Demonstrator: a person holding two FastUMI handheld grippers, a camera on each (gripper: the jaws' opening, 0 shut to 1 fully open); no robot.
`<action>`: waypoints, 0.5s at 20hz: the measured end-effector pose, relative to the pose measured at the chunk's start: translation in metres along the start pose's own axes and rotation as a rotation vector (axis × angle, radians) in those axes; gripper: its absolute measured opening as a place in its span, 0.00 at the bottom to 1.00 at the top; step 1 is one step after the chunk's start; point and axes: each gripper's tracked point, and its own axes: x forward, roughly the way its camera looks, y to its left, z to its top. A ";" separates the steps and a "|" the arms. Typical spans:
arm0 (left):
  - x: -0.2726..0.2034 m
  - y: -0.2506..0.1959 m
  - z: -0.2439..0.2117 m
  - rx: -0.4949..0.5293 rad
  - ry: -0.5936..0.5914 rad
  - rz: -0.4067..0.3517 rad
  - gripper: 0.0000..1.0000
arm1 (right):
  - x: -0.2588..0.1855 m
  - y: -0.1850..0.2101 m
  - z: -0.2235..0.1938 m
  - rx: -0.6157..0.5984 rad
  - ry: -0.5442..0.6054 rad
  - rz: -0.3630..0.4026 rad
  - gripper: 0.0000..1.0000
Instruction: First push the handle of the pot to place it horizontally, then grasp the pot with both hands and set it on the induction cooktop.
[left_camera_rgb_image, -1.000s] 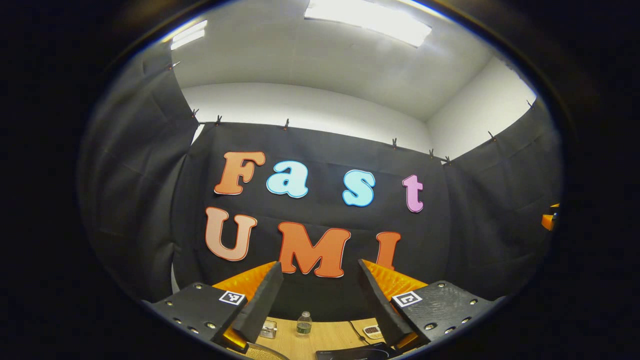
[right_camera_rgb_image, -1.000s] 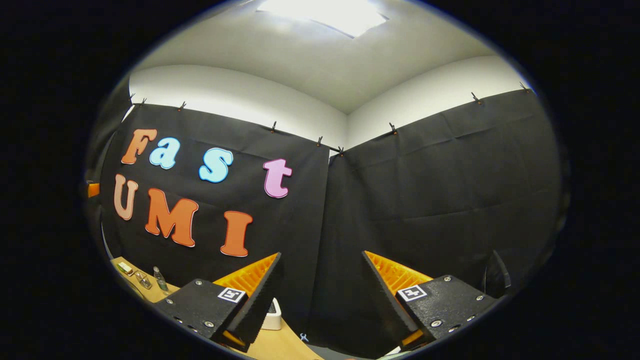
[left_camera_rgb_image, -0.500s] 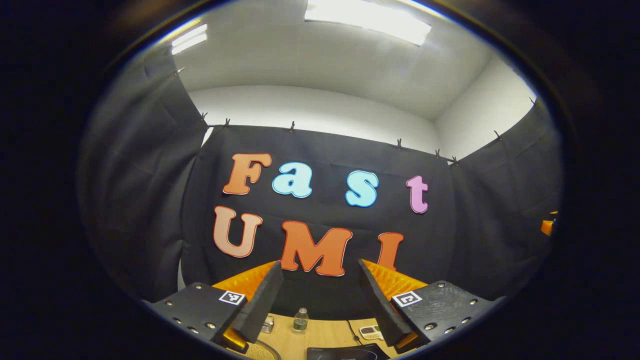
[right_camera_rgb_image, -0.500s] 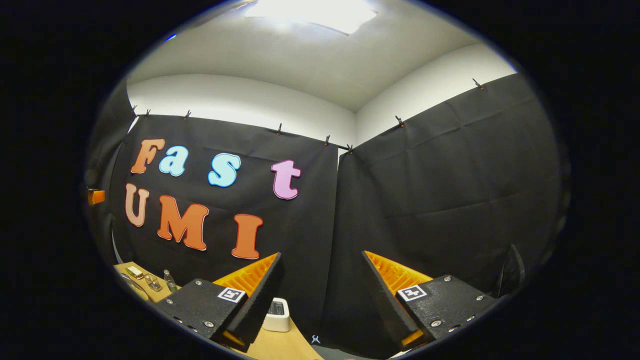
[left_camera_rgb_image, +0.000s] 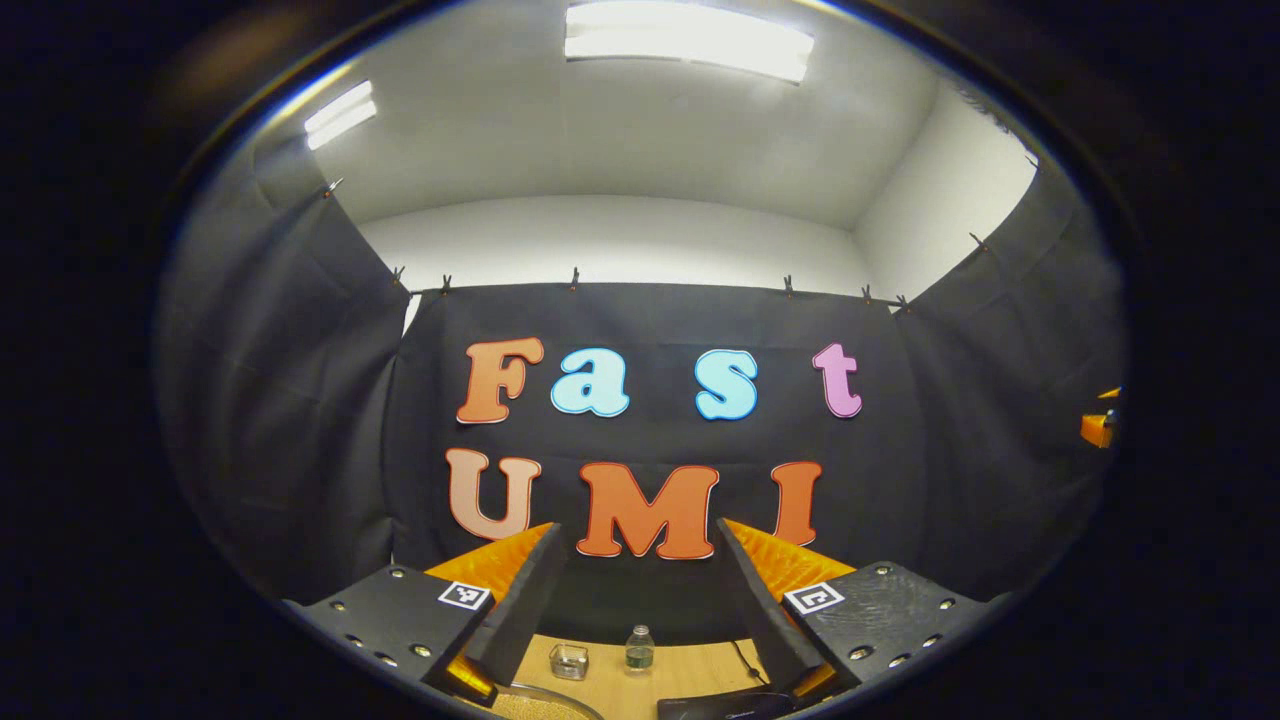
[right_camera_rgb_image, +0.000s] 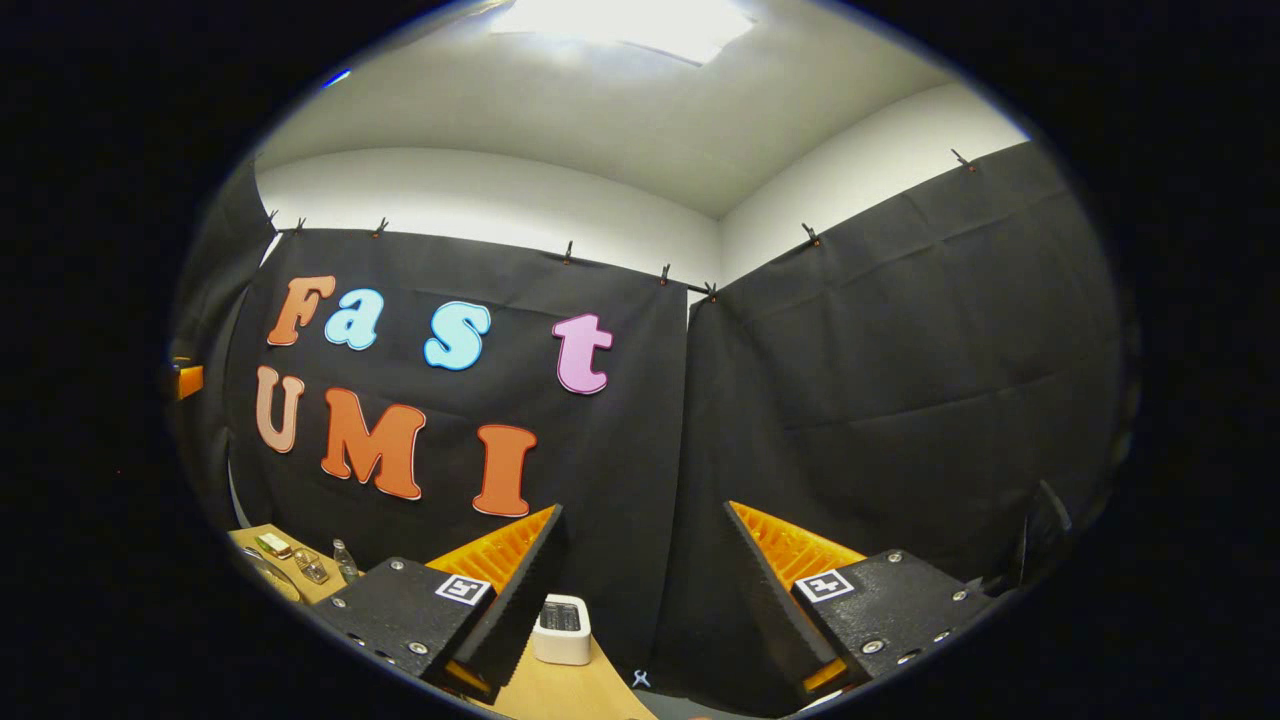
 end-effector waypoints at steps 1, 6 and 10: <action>0.004 0.002 0.000 0.015 -0.007 -0.017 0.89 | -0.001 0.005 0.002 -0.013 -0.009 -0.016 0.95; 0.029 0.016 -0.017 -0.016 0.023 -0.090 0.90 | -0.010 0.037 0.012 -0.034 -0.007 -0.033 0.93; 0.038 0.014 -0.063 -0.016 0.137 -0.183 0.72 | -0.007 0.039 0.009 -0.040 0.003 -0.080 0.95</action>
